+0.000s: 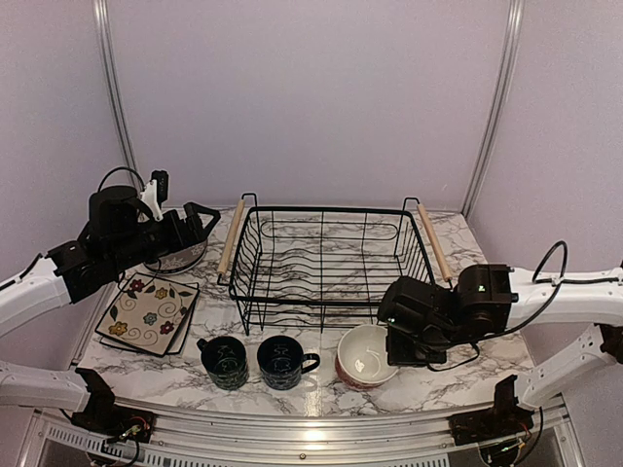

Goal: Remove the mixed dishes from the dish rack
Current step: Place the bowl in the bowl.

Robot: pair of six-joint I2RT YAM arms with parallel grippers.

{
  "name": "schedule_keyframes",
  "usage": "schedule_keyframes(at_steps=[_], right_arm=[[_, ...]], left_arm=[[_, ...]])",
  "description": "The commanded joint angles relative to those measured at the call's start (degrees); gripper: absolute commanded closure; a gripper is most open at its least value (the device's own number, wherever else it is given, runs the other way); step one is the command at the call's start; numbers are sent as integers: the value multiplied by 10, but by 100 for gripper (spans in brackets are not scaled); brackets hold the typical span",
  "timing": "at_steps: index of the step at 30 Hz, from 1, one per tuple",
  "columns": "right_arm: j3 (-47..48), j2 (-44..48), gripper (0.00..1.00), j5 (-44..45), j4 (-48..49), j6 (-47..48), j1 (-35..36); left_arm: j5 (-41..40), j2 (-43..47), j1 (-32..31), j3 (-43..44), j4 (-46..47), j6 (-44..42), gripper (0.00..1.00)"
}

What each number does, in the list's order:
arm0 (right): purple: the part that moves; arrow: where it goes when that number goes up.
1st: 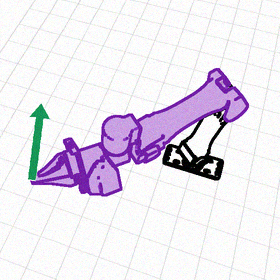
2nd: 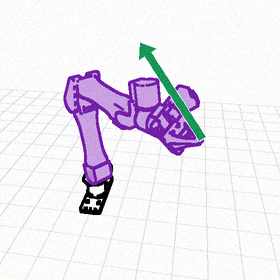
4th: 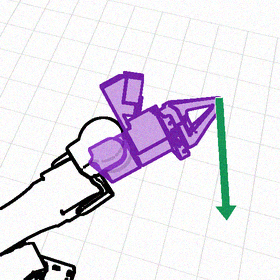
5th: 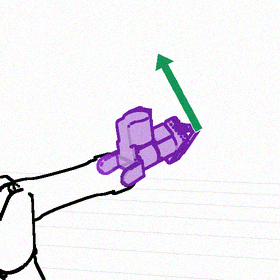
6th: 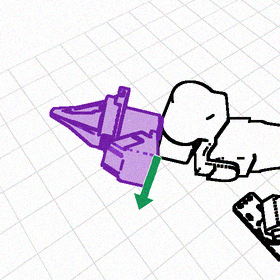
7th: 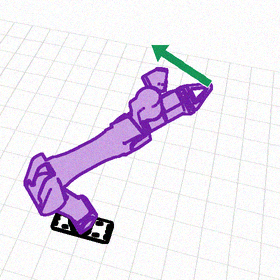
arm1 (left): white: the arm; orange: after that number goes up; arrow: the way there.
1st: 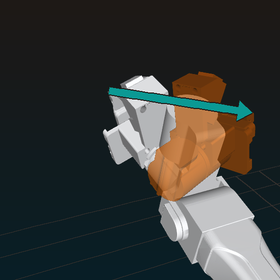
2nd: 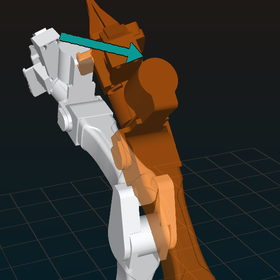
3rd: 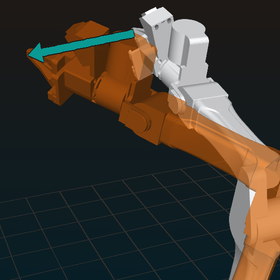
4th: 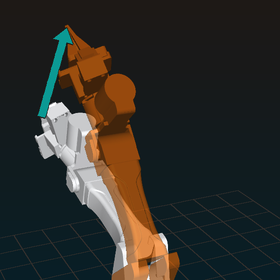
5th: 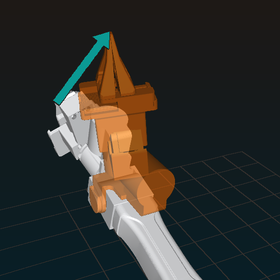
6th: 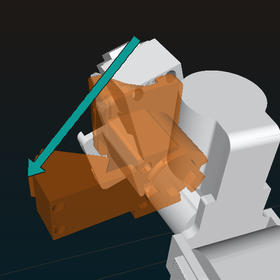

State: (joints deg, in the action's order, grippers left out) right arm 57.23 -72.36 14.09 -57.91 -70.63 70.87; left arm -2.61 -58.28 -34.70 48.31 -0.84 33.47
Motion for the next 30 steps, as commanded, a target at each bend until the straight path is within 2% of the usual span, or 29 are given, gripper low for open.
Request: schedule_keyframes(at_steps=[1,19,26,30], right_arm=[[0,17,100,9,45,-49,6],[-58,11,100,34,107,-211,6],[-53,-7,100,41,94,-236,6],[-44,-21,95,41,93,-238,6]], left_arm=[[2,-3,3,-11,24,3,1],[41,2,3,-2,9,-10,1],[41,18,3,-9,9,-14,1],[40,22,3,-13,10,-17,1]])
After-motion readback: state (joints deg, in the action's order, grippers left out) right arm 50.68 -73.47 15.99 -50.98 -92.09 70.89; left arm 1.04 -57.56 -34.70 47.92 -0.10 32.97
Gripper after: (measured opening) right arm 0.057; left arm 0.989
